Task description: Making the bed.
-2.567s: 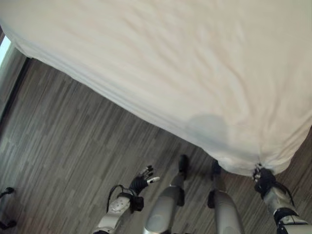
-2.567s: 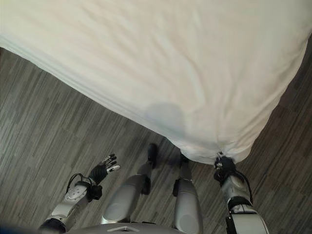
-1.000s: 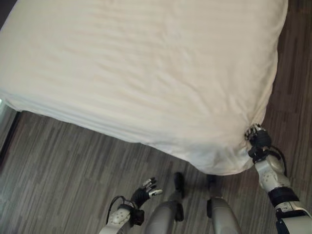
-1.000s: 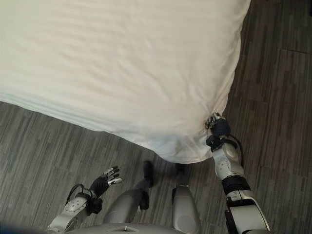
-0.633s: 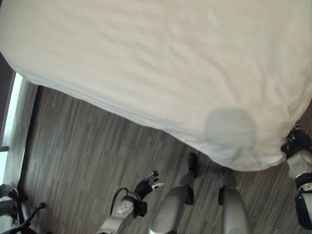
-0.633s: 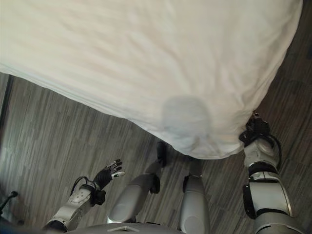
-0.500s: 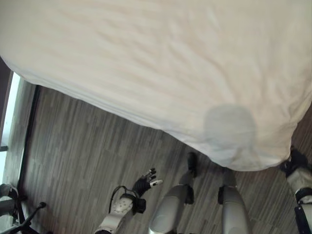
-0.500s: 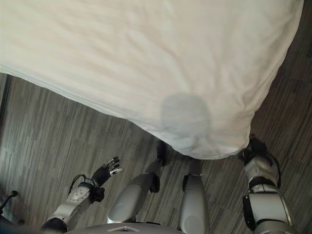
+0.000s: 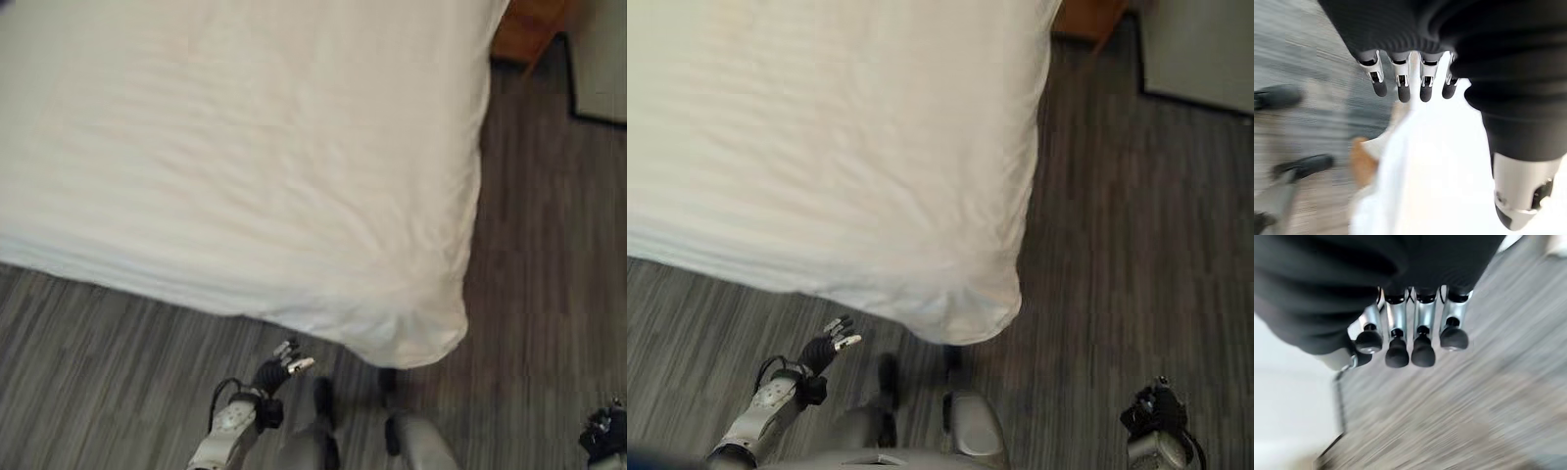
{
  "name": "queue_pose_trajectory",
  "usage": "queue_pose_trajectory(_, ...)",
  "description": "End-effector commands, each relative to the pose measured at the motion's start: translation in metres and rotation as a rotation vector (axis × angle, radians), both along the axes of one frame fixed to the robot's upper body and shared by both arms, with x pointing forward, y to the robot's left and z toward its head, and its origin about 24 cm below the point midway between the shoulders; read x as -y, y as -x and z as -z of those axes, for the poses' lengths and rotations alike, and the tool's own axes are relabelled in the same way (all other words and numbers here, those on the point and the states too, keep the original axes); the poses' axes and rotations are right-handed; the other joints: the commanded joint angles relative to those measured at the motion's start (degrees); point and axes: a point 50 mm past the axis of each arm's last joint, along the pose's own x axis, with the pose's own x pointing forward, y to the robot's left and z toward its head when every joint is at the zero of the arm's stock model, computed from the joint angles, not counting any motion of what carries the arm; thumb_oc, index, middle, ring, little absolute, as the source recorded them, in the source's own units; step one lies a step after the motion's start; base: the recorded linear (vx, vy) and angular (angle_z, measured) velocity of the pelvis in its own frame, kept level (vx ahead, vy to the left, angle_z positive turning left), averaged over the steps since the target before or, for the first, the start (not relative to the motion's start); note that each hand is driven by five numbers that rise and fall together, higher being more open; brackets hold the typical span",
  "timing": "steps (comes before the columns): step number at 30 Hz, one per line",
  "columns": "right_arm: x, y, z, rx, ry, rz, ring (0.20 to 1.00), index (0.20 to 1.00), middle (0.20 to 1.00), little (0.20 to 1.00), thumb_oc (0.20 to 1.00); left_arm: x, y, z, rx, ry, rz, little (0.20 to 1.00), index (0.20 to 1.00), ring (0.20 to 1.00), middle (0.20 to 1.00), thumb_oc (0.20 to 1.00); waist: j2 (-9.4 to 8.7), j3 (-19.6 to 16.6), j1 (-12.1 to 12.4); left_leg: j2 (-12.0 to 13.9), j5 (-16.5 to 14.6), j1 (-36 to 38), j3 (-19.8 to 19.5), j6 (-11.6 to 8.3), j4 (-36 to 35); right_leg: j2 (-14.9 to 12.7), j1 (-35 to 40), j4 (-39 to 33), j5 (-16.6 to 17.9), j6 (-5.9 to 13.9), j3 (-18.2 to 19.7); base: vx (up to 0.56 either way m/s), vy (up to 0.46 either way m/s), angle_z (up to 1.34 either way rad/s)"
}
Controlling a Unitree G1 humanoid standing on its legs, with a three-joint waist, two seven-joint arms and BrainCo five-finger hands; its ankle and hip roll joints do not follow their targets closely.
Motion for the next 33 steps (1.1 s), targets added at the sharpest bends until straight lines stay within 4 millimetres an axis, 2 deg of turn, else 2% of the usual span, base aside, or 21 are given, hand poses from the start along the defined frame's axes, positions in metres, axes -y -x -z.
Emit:
queue_pose_trajectory(1,-0.009,-0.05,-0.036,0.081,0.2,-0.193,0.2,0.2,0.2,0.2,0.2,-0.004,-0.002,0.0,0.011,-0.039,0.018,1.0,1.0,1.0,1.0,1.0,1.13,-0.68,2.1,-0.59,-0.03,1.56,-3.95,-0.25,0.66,-2.25,3.4,1.11,-0.4,2.74,-2.75,0.02,0.043,0.23)
queue_pose_trajectory(2,-0.02,-0.061,-0.044,0.117,0.228,-0.261,0.523,0.523,0.523,0.523,0.523,-0.006,0.0,0.001,0.007,-0.039,0.0,1.0,1.0,1.0,1.0,1.0,0.79,-1.4,2.42,-0.68,0.13,1.95,-4.21,-0.15,0.66,-2.33,4.03,1.06,-0.36,2.69,-2.96,0.01,0.027,0.23)
queue_pose_trajectory(3,-0.02,-0.06,-0.044,0.115,0.228,-0.262,0.624,0.624,0.624,0.624,0.624,-0.006,0.0,0.001,0.006,-0.04,-0.001,1.0,1.0,1.0,1.0,1.0,0.74,-1.37,2.32,-0.69,0.09,2.06,-4.26,-0.15,0.66,-2.34,4.17,1.06,-0.42,2.7,-3.01,0.0,0.024,0.2)
queue_pose_trajectory(4,-0.03,-0.067,-0.047,0.146,0.226,-0.304,1.0,1.0,1.0,1.0,1.0,-0.008,0.003,0.003,-0.004,-0.036,-0.024,1.0,1.0,1.0,1.0,1.0,0.52,-2.19,2.71,-0.74,-0.07,2.76,-4.54,-0.06,0.66,-2.34,5.06,1.06,-0.72,2.7,-3.29,0.02,0.038,0.16)
queue_pose_trajectory(5,-0.061,-0.082,-0.048,0.212,0.19,-0.413,1.0,1.0,1.0,1.0,1.0,-0.008,0.007,0.004,-0.008,-0.014,-0.068,1.0,1.0,1.0,1.0,1.0,0.08,-3.58,3.97,-0.82,-0.25,3.8,-5.01,0.2,0.66,-2.31,6.32,1.06,-1.12,2.67,-3.75,0.03,0.055,0.17)
queue_pose_trajectory(7,-0.096,-0.093,-0.045,0.25,0.133,-0.543,1.0,1.0,1.0,1.0,1.0,-0.006,0.01,0.005,-0.009,0.014,-0.117,1.0,1.0,1.0,1.0,1.0,-0.41,-4.64,5.14,-0.97,-0.5,4.75,-5.12,0.46,0.66,-2.44,7.43,1.06,-1.34,2.62,-4.14,0.01,0.051,0.21)
queue_pose_trajectory(8,-0.096,-0.093,-0.044,0.249,0.132,-0.544,1.0,1.0,1.0,1.0,1.0,-0.007,0.01,0.005,-0.01,0.013,-0.118,1.0,1.0,1.0,1.0,1.0,-0.46,-4.61,5.08,-0.97,-0.53,4.84,-5.11,0.46,0.66,-2.45,7.52,1.06,-1.38,2.63,-4.14,0.0,0.039,0.13)
queue_pose_trajectory(10,-0.135,-0.096,-0.041,0.244,0.113,-0.724,1.0,1.0,1.0,1.0,1.0,-0.005,0.011,0.004,0.006,0.047,-0.169,1.0,1.0,1.0,1.0,1.0,-0.87,-5.73,6.32,-1.32,-0.9,5.92,-5.35,0.86,0.66,-2.6,8.77,1.06,-1.66,2.63,-4.43,0.0,0.06,0.06)
queue_pose_trajectory(11,-0.146,-0.095,-0.042,0.255,0.109,-0.764,1.0,1.0,1.0,1.0,1.0,-0.003,0.011,0.003,0.013,0.051,-0.172,1.0,1.0,1.0,1.0,1.0,-0.91,-5.97,6.55,-1.44,-0.89,6.05,-5.52,0.96,0.66,-2.71,9.12,1.06,-1.74,2.62,-4.63,0.0,0.051,0.08)
queue_pose_trajectory(12,-0.146,-0.095,-0.042,0.254,0.109,-0.764,1.0,1.0,1.0,1.0,1.0,-0.003,0.011,0.003,0.013,0.051,-0.172,1.0,1.0,1.0,1.0,1.0,-0.93,-5.98,6.5,-1.45,-0.89,6.07,-5.56,0.96,0.66,-2.72,9.16,1.06,-1.76,2.63,-4.67,-0.02,0.046,0.18)
queue_pose_trajectory(13,-0.162,-0.091,-0.038,0.245,0.098,-0.827,1.0,1.0,1.0,1.0,1.0,0.0,0.007,0.0,0.033,0.053,-0.164,1.0,1.0,1.0,1.0,1.0,-1.01,-6.31,6.74,-1.73,-0.83,6.03,-6.24,0.99,0.66,-3.01,9.59,1.06,-1.88,2.7,-5.32,-0.02,0.05,0.21)
queue_pose_trajectory(18,-0.178,-0.08,-0.027,0.224,0.025,-0.861,1.0,1.0,1.0,1.0,1.0,0.005,-0.002,-0.005,0.066,0.048,-0.162,1.0,1.0,1.0,1.0,1.0,-1.06,-6.8,6.48,-2.44,-0.46,5.49,-8.06,1.09,0.66,-3.83,10.03,1.11,-1.67,2.78,-7.12,-0.03,0.041,0.28)
queue_pose_trajectory(21,-0.175,-0.079,-0.026,0.21,0.028,-0.86,1.0,1.0,1.0,1.0,1.0,0.003,-0.002,-0.004,0.062,0.04,-0.163,1.0,1.0,1.0,1.0,1.0,-1.18,-6.74,6.47,-2.54,-0.45,5.43,-8.43,1.17,0.66,-3.96,9.9,1.33,-1.58,2.84,-7.07,-0.02,0.016,0.13)
queue_pose_trajectory(25,-0.166,-0.079,-0.027,0.236,0.0,-0.776,1.0,1.0,1.0,1.0,1.0,0.001,0.003,0.0,0.04,0.041,-0.192,1.0,1.0,1.0,1.0,1.0,-1.4,-6.08,6.0,-2.59,-0.15,4.72,-7.89,1.24,0.66,-3.9,8.74,1.32,-0.61,2.91,-5.91,-0.08,0.017,0.0)
queue_pose_trajectory(27,-0.164,-0.087,-0.034,0.302,-0.036,-0.706,1.0,1.0,1.0,1.0,1.0,0.0,-0.004,-0.002,0.042,0.024,-0.177,1.0,1.0,1.0,1.0,1.0,-1.25,-3.34,5.11,-1.25,0.73,3.24,-6.49,1.35,0.66,-2.88,3.53,7.6,-0.77,3.07,-4.11,-0.24,-0.026,-0.12)
queue_pose_trajectory(28,-0.164,-0.088,-0.034,0.303,-0.036,-0.705,1.0,1.0,1.0,1.0,1.0,0.0,-0.004,-0.002,0.043,0.024,-0.177,1.0,1.0,1.0,1.0,1.0,-1.29,-3.41,5.27,-1.25,0.74,3.1,-6.32,1.36,0.66,-2.89,3.13,8.01,-0.94,3.07,-3.91,-0.26,-0.031,-0.46)
queue_pose_trajectory(29,-0.168,-0.092,-0.039,0.331,-0.045,-0.706,1.0,1.0,1.0,1.0,1.0,-0.001,-0.013,-0.007,0.067,0.0,-0.158,1.0,1.0,1.0,1.0,1.0,-0.79,-1.99,4.93,-0.25,1.28,2.15,-5.49,1.4,0.66,-2.79,1.18,11.4,-2.12,3.5,-3.57,-0.23,-0.046,-0.63)
queue_pose_trajectory(30,-0.17,-0.094,-0.039,0.333,-0.042,-0.717,1.0,1.0,1.0,1.0,1.0,-0.002,-0.019,-0.011,0.088,-0.017,-0.146,1.0,1.0,1.0,1.0,1.0,-0.14,-1.48,5.25,0.87,1.84,1.35,-4.52,1.32,0.66,-4.1,0.97,13.1,-3.02,3.52,-5.43,-0.33,-0.147,-0.54)
queue_pose_trajectory(31,-0.173,-0.093,-0.037,0.311,-0.029,-0.743,1.0,1.0,1.0,1.0,1.0,-0.004,-0.029,-0.017,0.122,-0.028,-0.142,1.0,1.0,1.0,1.0,1.0,0.92,-1.23,6.34,2.61,2.69,0.86,-3.39,0.91,0.66,-8.1,2.75,16.49,-4.95,2.6,-8.4,-0.23,-0.207,-0.48)
queue_pose_trajectory(33,-0.175,-0.091,-0.033,0.269,0.005,-0.771,1.0,1.0,1.0,1.0,1.0,-0.006,-0.035,-0.023,0.159,-0.002,-0.175,1.0,1.0,1.0,1.0,1.0,0.79,-1.5,7.18,3.68,3.72,0.23,-3.3,0.13,0.66,-11.83,5.33,17.73,-3.51,3.13,-7.59,-0.15,-0.234,-0.52)
